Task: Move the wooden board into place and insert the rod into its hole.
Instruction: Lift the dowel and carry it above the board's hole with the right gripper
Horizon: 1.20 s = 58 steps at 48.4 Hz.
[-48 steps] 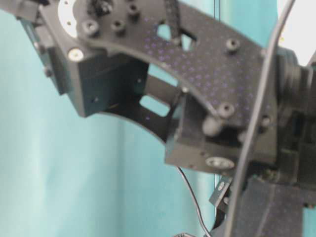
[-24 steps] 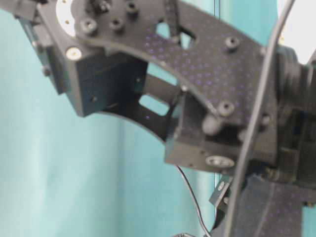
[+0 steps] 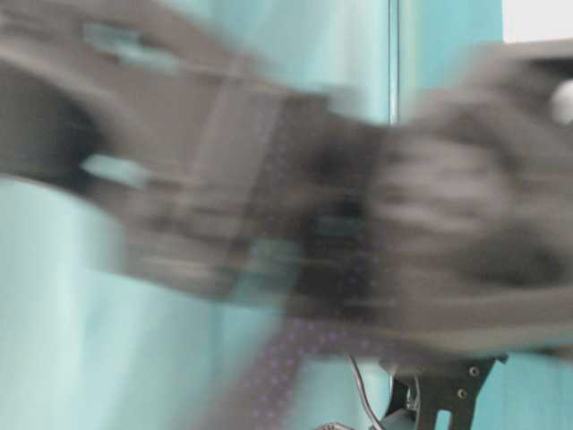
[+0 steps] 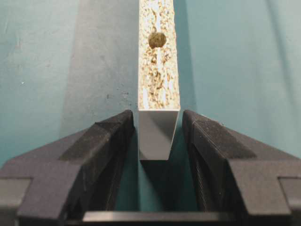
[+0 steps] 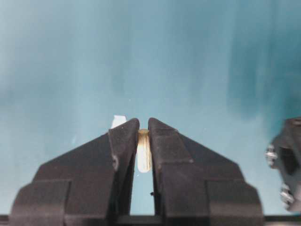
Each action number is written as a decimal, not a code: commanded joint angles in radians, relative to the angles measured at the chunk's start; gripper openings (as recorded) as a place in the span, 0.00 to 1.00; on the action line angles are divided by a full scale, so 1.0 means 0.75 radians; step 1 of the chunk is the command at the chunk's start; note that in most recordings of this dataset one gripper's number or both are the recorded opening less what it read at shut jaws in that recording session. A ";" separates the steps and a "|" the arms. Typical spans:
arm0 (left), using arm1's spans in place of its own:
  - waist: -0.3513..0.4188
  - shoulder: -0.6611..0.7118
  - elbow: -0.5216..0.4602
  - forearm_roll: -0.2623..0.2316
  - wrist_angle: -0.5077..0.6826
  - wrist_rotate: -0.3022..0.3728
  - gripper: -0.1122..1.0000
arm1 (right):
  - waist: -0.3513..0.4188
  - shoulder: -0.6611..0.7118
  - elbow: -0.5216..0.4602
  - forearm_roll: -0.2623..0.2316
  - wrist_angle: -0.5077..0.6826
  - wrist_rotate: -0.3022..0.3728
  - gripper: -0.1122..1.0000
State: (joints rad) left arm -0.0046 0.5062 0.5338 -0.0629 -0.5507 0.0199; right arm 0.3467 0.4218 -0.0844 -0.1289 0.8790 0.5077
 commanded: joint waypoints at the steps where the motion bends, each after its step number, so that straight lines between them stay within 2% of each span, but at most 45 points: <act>1: 0.037 -0.004 0.022 -0.004 0.010 0.004 0.53 | -0.014 -0.106 -0.012 -0.004 -0.025 -0.002 0.20; 9: 0.037 -0.004 0.020 -0.004 0.012 0.004 0.53 | -0.035 -0.174 -0.008 -0.004 -0.088 -0.004 0.20; 14: 0.037 -0.004 0.020 -0.004 0.012 0.004 0.53 | -0.051 -0.225 0.041 -0.010 -0.194 -0.004 0.20; 28: 0.037 -0.004 0.016 -0.006 0.012 0.006 0.53 | -0.076 -0.425 0.311 -0.112 -0.605 -0.004 0.20; 44: 0.037 -0.004 0.012 -0.006 0.010 0.006 0.53 | -0.137 -0.642 0.554 -0.123 -0.849 -0.006 0.20; 52: 0.037 -0.004 -0.002 -0.004 0.012 0.006 0.53 | -0.190 -0.787 0.720 -0.127 -1.031 -0.014 0.20; 58: 0.035 -0.004 -0.016 -0.004 0.012 0.004 0.53 | -0.231 -0.894 0.863 -0.160 -1.188 -0.018 0.20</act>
State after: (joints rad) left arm -0.0031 0.5062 0.5292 -0.0629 -0.5492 0.0199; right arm 0.1902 -0.1795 0.5185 -0.2332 0.0583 0.4955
